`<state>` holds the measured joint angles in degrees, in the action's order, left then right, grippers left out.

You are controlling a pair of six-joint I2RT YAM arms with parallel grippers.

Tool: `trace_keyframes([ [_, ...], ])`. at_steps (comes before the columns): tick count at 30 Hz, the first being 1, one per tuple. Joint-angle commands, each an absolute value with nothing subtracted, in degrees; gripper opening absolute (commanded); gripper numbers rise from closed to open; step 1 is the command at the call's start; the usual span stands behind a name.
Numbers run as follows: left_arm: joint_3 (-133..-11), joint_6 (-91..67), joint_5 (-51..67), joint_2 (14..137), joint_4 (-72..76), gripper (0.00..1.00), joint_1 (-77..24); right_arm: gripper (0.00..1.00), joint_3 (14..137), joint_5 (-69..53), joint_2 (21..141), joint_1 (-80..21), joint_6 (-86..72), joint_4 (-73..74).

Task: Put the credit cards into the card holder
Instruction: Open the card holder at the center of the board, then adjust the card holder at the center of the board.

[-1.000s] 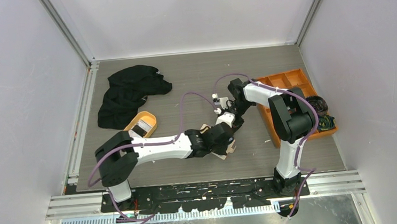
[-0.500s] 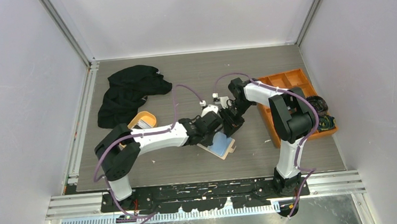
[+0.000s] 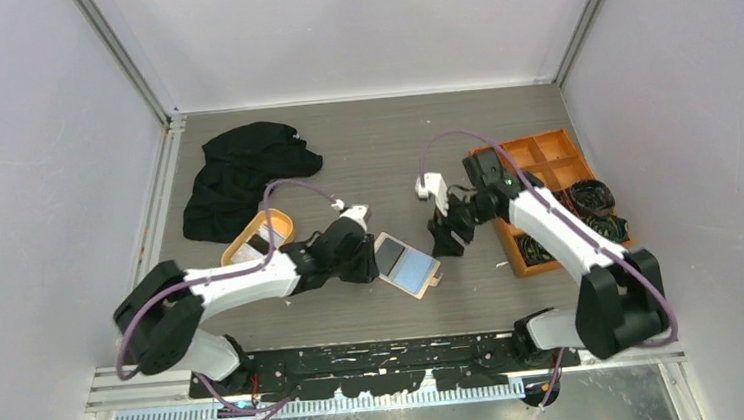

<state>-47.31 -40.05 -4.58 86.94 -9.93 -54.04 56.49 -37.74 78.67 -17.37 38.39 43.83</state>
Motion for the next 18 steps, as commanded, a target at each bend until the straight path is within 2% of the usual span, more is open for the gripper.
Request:
trace_keyframes([
  [1, -39.5, -44.4, -2.0, 78.1, 2.9, 0.33, -53.7, 0.68, 46.4, -47.3, 73.5, -18.0, 68.2, 41.6],
  [3, -36.8, -45.5, -2.3, 76.1, 3.5, 0.32, -53.4, 0.65, 46.3, -45.9, 74.7, -18.4, 69.8, 42.2],
  [8, -34.4, -47.8, -1.3, 76.6, 2.5, 0.25, -52.6, 0.42, 49.8, -38.2, 80.1, -19.6, 70.2, 44.6],
  [12, -35.7, -48.4, -0.8, 80.8, 1.6, 0.21, -51.9, 0.4, 48.6, -35.0, 81.4, -20.5, 70.4, 43.0],
  [18, -38.5, -47.6, 2.3, 85.2, 1.0, 0.21, -50.8, 0.39, 48.8, -34.9, 83.2, -21.7, 73.9, 46.3],
])
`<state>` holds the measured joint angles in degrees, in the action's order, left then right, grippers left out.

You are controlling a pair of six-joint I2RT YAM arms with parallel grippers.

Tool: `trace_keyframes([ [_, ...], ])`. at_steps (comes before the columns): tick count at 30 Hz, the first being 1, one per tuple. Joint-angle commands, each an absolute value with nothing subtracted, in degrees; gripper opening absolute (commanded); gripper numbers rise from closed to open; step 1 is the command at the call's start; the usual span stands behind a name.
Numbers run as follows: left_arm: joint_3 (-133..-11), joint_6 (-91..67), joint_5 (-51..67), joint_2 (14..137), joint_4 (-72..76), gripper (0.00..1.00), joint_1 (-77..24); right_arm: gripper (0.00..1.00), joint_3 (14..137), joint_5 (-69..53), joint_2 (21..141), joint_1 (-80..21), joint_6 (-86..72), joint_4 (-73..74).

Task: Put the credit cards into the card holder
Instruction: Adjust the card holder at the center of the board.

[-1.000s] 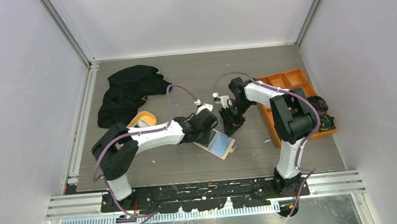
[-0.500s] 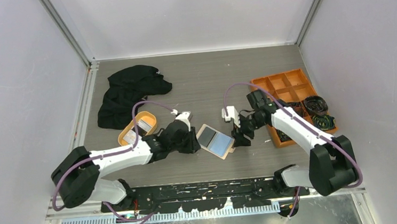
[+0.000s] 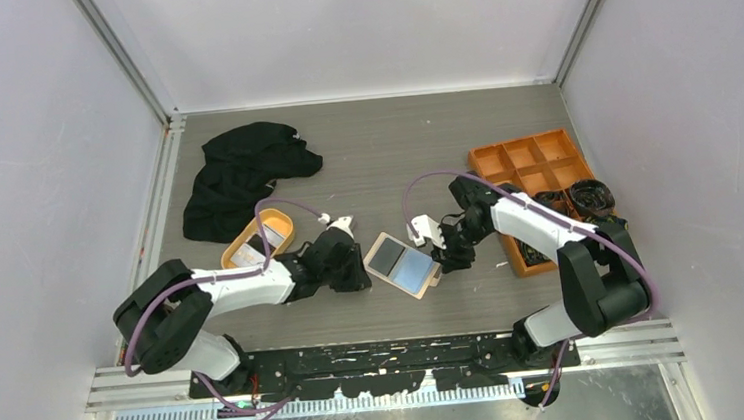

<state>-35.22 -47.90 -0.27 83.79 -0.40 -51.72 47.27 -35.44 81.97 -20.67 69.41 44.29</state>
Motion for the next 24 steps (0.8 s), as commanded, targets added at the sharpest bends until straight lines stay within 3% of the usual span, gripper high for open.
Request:
trace_keyframes([
  [1, -39.0, -47.4, 2.8, 85.4, 0.8, 0.22, -50.5, 0.38, 48.9, -34.8, 83.7, -22.0, 75.4, 47.5],
  [8, -42.3, -46.1, 7.8, 88.0, 0.2, 0.23, -47.7, 0.37, 49.6, -35.2, 84.1, -24.3, 78.3, 50.6],
  [15, -43.0, -40.7, 1.6, 80.2, -5.3, 0.26, -47.4, 0.38, 51.9, -32.5, 73.9, -23.7, 67.9, 47.8],
  [17, -43.7, -39.3, 0.5, 78.7, -7.5, 0.27, -46.5, 0.42, 50.4, -38.9, 70.3, -23.7, 74.1, 51.1],
  [20, -43.7, -38.5, 1.8, 77.2, -7.9, 0.28, -44.4, 0.6, 47.0, -48.2, 67.2, -24.3, 85.0, 56.4],
  [22, -42.4, -38.7, 1.5, 75.4, -7.1, 0.28, -44.2, 0.67, 45.2, -46.6, 67.7, -26.1, 88.1, 56.3],
  [24, -40.6, -39.2, 1.4, 72.8, -5.0, 0.29, -44.2, 0.67, 44.5, -42.1, 69.6, -28.3, 88.2, 54.7],
])
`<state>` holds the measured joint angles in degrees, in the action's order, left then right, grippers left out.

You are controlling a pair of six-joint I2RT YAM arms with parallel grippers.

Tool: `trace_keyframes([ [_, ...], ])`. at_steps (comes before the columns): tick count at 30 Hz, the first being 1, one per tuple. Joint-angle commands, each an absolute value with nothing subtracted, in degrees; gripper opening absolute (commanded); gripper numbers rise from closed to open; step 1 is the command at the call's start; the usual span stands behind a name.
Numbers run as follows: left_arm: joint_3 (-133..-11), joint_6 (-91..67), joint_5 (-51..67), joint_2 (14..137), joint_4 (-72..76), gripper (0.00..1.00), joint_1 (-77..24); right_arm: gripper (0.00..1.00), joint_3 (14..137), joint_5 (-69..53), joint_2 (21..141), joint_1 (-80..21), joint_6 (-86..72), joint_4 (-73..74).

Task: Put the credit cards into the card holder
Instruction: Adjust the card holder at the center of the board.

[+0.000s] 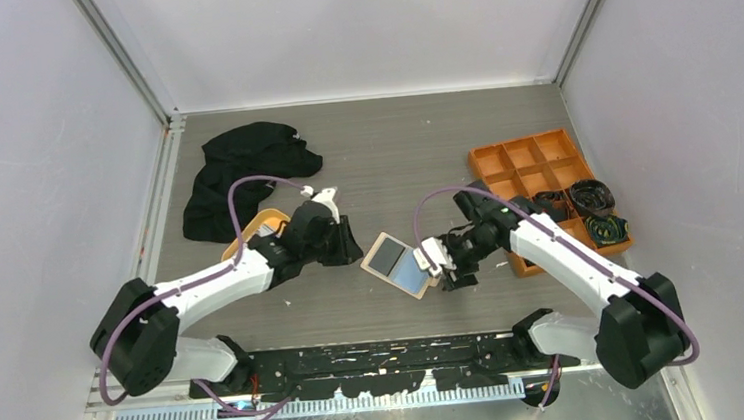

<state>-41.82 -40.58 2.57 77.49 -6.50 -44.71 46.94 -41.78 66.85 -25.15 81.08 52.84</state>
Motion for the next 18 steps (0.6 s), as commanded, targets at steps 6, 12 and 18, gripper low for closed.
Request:
trace_keyframes([
  [6, -36.8, -39.7, 0.5, 65.3, -3.2, 0.34, -44.1, 0.64, 42.8, -32.0, 72.2, -32.7, 85.3, 48.1],
  [12, -35.3, -39.1, 0.4, 61.0, -4.7, 0.35, -44.0, 0.55, 42.1, -27.5, 72.4, -33.1, 84.2, 44.5],
  [18, -34.9, -38.7, -1.2, 59.1, -6.4, 0.36, -44.0, 0.44, 42.4, -24.3, 74.0, -33.9, 84.1, 43.7],
])
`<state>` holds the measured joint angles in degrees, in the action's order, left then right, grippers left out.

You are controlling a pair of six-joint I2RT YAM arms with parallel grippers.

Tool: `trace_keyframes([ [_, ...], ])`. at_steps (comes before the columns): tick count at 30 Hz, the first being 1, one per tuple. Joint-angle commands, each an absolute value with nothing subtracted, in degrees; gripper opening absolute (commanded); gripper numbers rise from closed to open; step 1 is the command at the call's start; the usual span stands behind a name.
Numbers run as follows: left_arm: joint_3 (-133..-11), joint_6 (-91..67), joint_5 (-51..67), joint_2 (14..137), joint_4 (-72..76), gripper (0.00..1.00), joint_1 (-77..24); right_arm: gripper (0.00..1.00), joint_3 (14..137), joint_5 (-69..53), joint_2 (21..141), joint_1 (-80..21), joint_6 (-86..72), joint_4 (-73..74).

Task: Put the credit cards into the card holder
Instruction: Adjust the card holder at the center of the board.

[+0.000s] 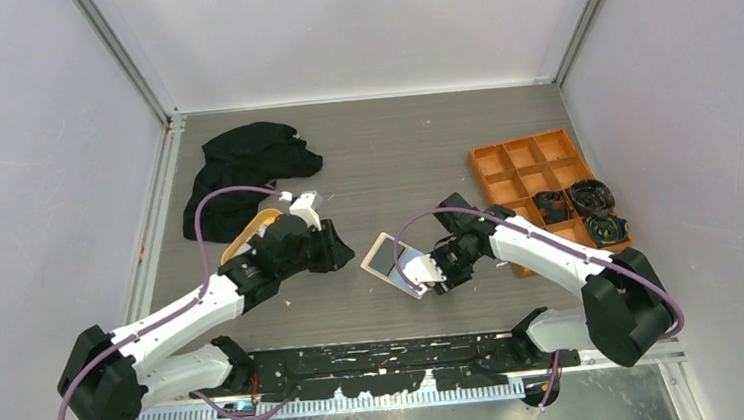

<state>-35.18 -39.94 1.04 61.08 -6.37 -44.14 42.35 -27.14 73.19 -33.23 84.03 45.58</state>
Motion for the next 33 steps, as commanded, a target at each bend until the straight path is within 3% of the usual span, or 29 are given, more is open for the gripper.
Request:
trace_keyframes([
  [1, -34.6, -38.9, -1.3, 59.0, -6.4, 0.36, -44.0, 0.42, 42.5, -24.3, 74.0, -34.0, 84.2, 43.8],
  [7, -31.8, -42.9, 1.1, 61.2, -5.0, 0.38, -44.0, 0.26, 43.1, -25.0, 73.5, -34.0, 85.0, 46.6],
  [12, -30.0, -44.7, 2.8, 62.9, -3.5, 0.38, -44.0, 0.07, 44.3, -29.2, 73.1, -34.0, 81.0, 48.7],
  [18, -28.6, -48.4, 7.3, 67.3, 2.8, 0.4, -44.0, 0.01, 44.6, -27.4, 72.4, -34.0, 64.7, 40.9],
  [28, -42.5, -51.0, 15.6, 89.2, -1.1, 0.29, -44.0, 0.04, 44.6, -34.7, 72.4, -34.9, 58.4, 42.9],
  [33, -45.7, -50.9, 16.4, 93.1, -3.0, 0.29, -44.0, 0.41, 47.1, -38.6, 72.5, -36.2, 58.1, 46.2],
])
